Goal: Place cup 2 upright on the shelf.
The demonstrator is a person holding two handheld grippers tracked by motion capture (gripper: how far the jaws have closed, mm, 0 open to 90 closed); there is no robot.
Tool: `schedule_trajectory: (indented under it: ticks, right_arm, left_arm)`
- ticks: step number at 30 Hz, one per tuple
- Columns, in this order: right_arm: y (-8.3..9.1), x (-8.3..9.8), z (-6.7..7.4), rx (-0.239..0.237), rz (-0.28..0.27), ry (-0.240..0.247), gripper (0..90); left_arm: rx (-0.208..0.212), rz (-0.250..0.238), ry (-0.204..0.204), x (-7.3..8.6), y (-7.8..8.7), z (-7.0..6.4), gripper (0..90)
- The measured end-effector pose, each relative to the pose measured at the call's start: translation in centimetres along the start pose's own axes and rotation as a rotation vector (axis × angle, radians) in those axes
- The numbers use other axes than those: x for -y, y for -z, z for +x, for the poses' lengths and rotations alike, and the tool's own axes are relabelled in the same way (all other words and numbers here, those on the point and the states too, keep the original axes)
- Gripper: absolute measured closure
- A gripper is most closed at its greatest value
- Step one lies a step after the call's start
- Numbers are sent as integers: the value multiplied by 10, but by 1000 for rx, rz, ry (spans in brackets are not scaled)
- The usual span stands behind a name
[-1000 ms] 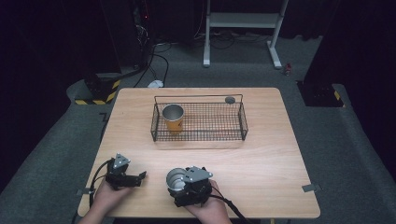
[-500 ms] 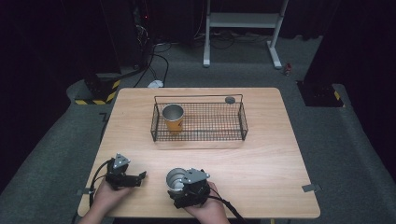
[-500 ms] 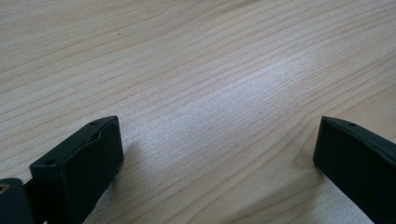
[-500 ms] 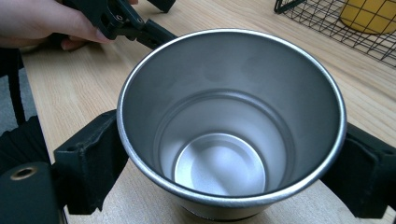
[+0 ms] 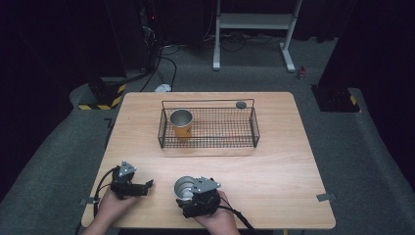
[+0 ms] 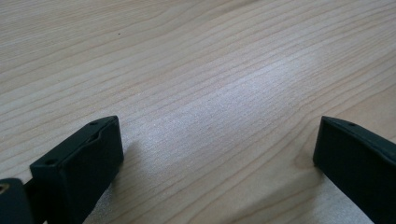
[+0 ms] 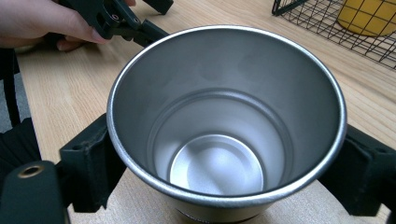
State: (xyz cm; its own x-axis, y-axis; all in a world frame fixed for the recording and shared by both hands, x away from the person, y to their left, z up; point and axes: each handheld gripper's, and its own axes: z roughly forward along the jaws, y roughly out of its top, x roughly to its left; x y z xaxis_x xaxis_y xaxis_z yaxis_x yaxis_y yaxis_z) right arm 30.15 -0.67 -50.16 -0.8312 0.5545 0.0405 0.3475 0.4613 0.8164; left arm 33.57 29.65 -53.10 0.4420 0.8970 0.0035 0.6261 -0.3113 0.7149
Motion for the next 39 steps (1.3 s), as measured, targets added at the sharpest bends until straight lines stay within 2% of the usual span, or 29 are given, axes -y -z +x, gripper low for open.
schedule_trajectory:
  ticks: [10, 23, 39]
  right_arm:
    - [1, 0, 1, 3, -2, 0, 176]
    - [2, -1, 0, 17, -5, 18, 185]
    - [12, -3, -5, 49, -37, -5, 186]
  left_arm:
    - [0, 0, 0, 0, 0, 0, 18]
    - [0, 0, 0, 0, 0, 0, 18]
    - [0, 0, 0, 0, 0, 0, 18]
